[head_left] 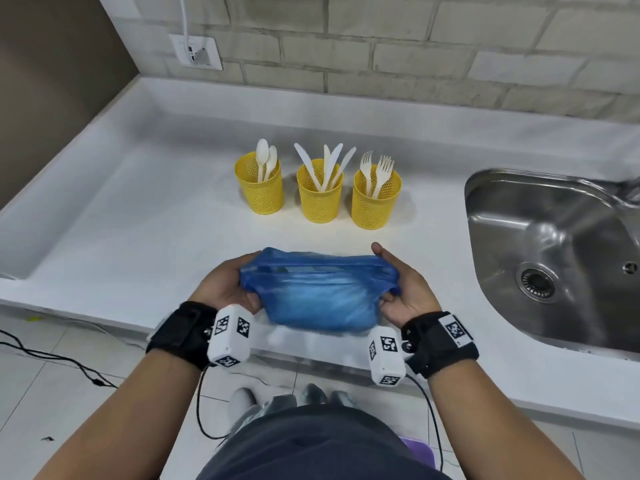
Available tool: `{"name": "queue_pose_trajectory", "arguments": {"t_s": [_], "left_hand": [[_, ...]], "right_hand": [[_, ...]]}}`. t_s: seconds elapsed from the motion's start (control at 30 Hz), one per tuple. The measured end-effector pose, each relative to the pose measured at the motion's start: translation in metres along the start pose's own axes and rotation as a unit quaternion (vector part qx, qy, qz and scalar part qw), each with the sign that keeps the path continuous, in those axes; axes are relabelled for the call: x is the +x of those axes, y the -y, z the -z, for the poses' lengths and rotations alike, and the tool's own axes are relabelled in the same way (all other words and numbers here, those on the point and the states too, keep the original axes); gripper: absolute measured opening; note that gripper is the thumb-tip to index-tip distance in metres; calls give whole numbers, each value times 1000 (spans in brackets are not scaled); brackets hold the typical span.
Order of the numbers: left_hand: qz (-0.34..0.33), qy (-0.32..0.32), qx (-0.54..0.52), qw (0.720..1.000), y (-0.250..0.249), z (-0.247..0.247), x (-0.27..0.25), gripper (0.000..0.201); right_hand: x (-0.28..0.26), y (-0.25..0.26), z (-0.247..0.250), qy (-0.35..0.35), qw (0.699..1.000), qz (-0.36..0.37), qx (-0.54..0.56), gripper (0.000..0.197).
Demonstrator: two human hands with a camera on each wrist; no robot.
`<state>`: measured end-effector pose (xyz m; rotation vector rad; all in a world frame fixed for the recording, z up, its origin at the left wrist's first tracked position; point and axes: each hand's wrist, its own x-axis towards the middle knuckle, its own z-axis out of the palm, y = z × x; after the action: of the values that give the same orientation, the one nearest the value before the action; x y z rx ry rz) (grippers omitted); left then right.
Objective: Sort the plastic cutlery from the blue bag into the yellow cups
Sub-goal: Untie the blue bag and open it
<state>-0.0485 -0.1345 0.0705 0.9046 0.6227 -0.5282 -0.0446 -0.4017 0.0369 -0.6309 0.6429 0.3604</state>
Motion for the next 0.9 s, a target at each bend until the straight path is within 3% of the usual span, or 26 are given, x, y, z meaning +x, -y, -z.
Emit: {"name": "queue_pose_trajectory", "arguments": {"t_s": [0.1,0.17,0.2,0.27,0.3,0.33,0.4,0.43,0.47,0.57,0.6,0.67,0.77,0.83,0.9], "left_hand": [[8,-30,44,999,3,8,6,41],[-27,-48,171,984,1,12,5,55],[-54,-75,255,963,1,12,2,55],[-107,-134,407,897,1,13,-5,46],[-134,-153,469,859,0,16,-7,40],[-160,-157,520,824,-1,19,-7,34],[-201,-145,583,774,-3,22,-9,27],[-215,-135,588,768,-3,23,-9,31],[-223,-124,565,784,-2,23,-8,33],[-198,-85,368,905,-3,16,-10,28],[-171,-67,293,938,-3,17,-9,25],[-113,-27,167,979,-8,21,-6,21],[-47,15,24,999,-17,31,3,24],[-32,27,-35,999,-22,40,9,52],[-38,43,-58,997,-26,48,12,80]], "right_hand": [[3,-1,0,-32,993,63,-95,10],[3,5,4,-49,954,142,-261,10],[0,8,5,-57,903,172,-389,17],[-12,12,7,-90,751,202,-622,44],[-20,14,5,-113,690,216,-682,50],[-27,15,3,-125,655,226,-710,51],[-33,15,1,-114,627,206,-743,47],[-34,14,-1,-92,628,191,-749,44],[-33,12,-1,-68,638,189,-743,40],[-25,6,-1,-44,678,255,-688,26],[-21,3,0,-44,700,277,-657,22],[-19,-4,-4,-37,786,277,-551,13],[-25,-10,-13,13,924,167,-343,18],[-26,-13,-16,60,970,89,-218,27],[-20,-17,-16,72,990,34,-117,20]]}}
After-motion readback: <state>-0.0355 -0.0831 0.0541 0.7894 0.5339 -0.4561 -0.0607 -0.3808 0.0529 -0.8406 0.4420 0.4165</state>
